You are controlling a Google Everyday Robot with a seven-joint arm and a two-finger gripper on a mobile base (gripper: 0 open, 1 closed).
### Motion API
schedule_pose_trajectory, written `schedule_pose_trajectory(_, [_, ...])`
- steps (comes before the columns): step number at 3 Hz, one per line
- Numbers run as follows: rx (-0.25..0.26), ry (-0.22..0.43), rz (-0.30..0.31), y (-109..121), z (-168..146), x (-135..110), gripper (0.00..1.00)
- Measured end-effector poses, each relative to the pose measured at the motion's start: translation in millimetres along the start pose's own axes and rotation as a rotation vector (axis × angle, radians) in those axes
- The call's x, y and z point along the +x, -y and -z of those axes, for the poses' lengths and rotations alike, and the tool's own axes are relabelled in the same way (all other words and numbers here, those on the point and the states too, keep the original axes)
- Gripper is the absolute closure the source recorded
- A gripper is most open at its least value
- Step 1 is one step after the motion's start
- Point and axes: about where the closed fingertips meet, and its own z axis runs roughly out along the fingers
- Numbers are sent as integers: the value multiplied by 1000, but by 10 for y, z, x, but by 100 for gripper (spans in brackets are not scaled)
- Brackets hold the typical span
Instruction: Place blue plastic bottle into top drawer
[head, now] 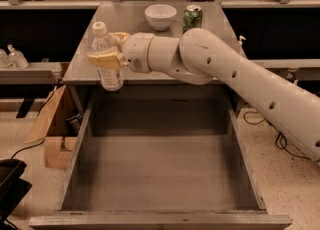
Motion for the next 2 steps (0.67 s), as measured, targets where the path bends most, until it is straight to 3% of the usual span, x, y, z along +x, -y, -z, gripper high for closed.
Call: schedule_pose_trajectory(2, [0, 0, 0, 1, 0, -4, 100])
